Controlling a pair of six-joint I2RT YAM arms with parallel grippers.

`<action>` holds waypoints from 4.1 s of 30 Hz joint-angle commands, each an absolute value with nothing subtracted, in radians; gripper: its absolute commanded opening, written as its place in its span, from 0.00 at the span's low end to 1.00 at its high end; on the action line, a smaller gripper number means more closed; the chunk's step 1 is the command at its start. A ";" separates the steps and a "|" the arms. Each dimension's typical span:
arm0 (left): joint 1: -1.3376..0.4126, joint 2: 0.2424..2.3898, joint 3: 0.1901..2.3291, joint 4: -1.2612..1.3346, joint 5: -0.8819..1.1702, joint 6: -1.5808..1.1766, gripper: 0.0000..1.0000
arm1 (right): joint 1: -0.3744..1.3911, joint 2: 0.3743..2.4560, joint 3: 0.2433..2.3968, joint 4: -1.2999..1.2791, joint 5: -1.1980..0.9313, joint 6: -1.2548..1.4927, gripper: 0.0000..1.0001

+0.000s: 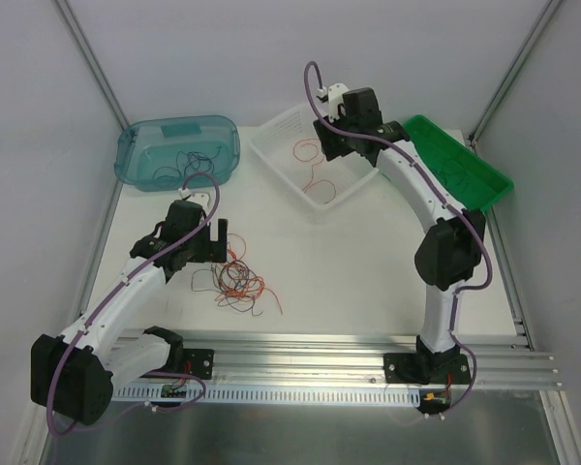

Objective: Untangle the cables

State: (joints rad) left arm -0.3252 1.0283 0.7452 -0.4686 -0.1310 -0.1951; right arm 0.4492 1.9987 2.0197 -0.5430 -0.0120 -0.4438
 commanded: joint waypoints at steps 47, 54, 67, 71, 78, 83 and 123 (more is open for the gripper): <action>-0.925 1.054 0.802 -0.454 0.047 -0.259 0.00 | 0.822 1.273 0.916 -0.190 -0.107 0.170 0.61; -0.925 0.992 0.787 -0.448 0.046 -0.238 0.00 | 0.822 1.422 0.979 -0.152 -0.195 0.207 0.62; -0.925 0.993 0.770 -0.439 0.011 -0.259 0.00 | 0.833 1.574 0.937 0.031 -0.333 0.252 0.51; -0.925 0.980 0.764 -0.440 -0.026 -0.267 0.00 | 0.831 1.589 0.920 0.058 -0.359 0.252 0.40; -0.922 0.957 0.738 -0.440 -0.134 -0.317 0.00 | 0.808 1.537 0.927 0.005 -0.261 0.203 0.01; -0.818 0.916 0.713 -0.523 -0.259 -0.442 0.00 | 0.663 1.367 0.971 -0.288 -0.094 0.114 0.01; -0.261 1.252 0.680 -0.525 -0.313 -0.638 0.00 | 0.342 0.825 1.921 -0.811 0.271 -0.124 0.01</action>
